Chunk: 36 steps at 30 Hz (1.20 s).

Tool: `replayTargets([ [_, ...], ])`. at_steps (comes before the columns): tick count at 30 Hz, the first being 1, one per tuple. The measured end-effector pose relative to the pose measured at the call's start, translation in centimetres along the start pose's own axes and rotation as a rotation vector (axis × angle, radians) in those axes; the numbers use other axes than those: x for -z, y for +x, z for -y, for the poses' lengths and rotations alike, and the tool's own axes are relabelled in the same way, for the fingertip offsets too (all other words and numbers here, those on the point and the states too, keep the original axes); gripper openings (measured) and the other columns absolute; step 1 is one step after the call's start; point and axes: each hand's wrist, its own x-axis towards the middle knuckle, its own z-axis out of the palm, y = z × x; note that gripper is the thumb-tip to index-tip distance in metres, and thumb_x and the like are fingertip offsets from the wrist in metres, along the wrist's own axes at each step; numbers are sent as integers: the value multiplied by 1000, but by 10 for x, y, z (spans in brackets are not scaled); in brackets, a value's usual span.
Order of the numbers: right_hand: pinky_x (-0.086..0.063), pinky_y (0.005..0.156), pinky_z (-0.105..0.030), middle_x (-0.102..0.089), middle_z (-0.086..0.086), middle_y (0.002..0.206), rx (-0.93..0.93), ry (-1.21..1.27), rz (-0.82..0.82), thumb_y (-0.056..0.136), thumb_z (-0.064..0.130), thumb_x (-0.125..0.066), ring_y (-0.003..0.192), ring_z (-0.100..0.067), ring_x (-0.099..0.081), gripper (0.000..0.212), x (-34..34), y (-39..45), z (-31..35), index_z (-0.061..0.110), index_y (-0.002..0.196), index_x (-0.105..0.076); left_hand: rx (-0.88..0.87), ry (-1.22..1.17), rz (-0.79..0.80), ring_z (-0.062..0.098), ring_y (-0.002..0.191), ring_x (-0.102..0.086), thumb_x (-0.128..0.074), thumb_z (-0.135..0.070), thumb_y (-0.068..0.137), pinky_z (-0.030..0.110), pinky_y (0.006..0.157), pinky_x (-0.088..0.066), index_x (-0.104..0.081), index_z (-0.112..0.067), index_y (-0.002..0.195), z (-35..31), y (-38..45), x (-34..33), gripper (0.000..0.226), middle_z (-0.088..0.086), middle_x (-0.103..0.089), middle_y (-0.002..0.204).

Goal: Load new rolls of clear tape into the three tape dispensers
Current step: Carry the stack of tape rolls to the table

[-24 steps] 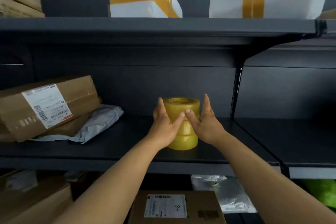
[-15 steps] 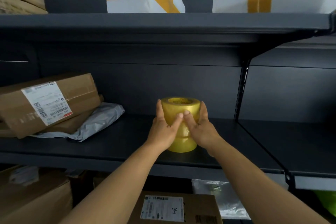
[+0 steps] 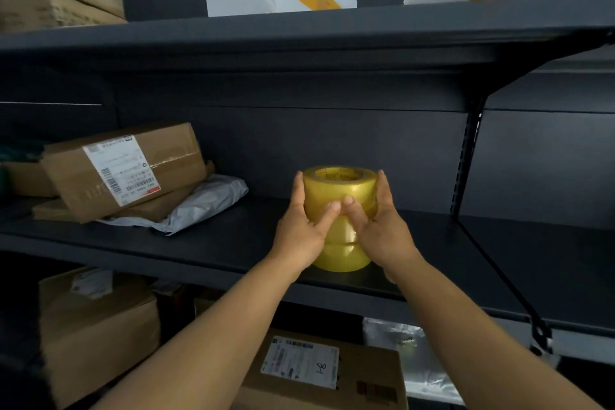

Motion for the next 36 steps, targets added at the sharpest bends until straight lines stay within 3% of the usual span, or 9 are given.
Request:
replayTargets([
  [3, -47, 80, -31, -47, -3, 143, -1, 27, 25, 82, 67, -47, 113, -22, -54, 89, 6, -2, -6, 46, 146, 12, 4, 34, 113, 11, 129, -42, -71, -60, 67, 37, 105, -40, 11, -52, 142, -4, -7, 3, 111, -12, -32, 151],
  [5, -48, 90, -37, -43, 0, 145, -16, 54, 51, 82, 65, -52, 120, -24, -52, 92, 10, -4, -8, 47, 145, 12, 2, 80, 115, 11, 131, -38, -78, -48, 67, 37, 106, -39, 10, -51, 143, -5, -9, 4, 116, -11, -27, 152],
  [7, -46, 98, -41, -40, 3, 147, -20, 75, 85, 79, 63, -59, 124, -23, -48, 98, 13, -6, -7, 48, 145, 12, -15, 75, 93, 7, 128, -37, -79, -40, 70, 32, 102, -40, 8, -50, 144, -4, -12, 4, 115, -13, -26, 152],
  [10, -42, 103, -43, -37, 4, 149, -17, 90, 145, 72, 58, -71, 128, -22, -44, 112, 17, -12, -5, 48, 144, 14, -30, 59, 71, 1, 123, -36, -79, -46, 69, 25, 96, -37, 5, -51, 144, -4, -20, 4, 113, -16, -27, 151],
  [17, -43, 102, -41, -38, 6, 146, 1, 118, 118, 74, 51, -74, 125, -20, -45, 110, 21, -36, 0, 49, 144, 12, -59, 10, 34, -5, 117, -29, -80, -43, 68, 24, 90, -36, -1, -55, 143, -9, -41, 7, 109, -15, -28, 151],
  [24, -43, 85, -34, -39, 7, 145, 1, 71, -14, 73, 53, -74, 116, -18, -46, 107, 25, -75, 24, 54, 143, 6, -109, -8, 83, 15, 128, -41, -79, -38, 73, 39, 101, -42, 1, -54, 143, -28, -70, 21, 108, -13, -26, 153],
  [29, -47, 95, -43, -40, 5, 145, -13, 36, -72, 74, 50, -74, 122, -23, -48, 107, 27, -123, 43, 51, 144, 6, -157, -8, 134, 7, 126, -34, -78, -41, 72, 35, 100, -39, 0, -50, 145, -41, -107, 33, 108, -12, -25, 153],
  [36, -51, 90, -45, -45, 2, 141, -64, -42, -200, 73, 51, -75, 115, -23, -54, 105, 37, -213, 64, 53, 143, 4, -185, -93, 280, 20, 131, -41, -77, -40, 73, 47, 103, -42, -2, -49, 145, -57, -179, 39, 105, -11, -25, 153],
])
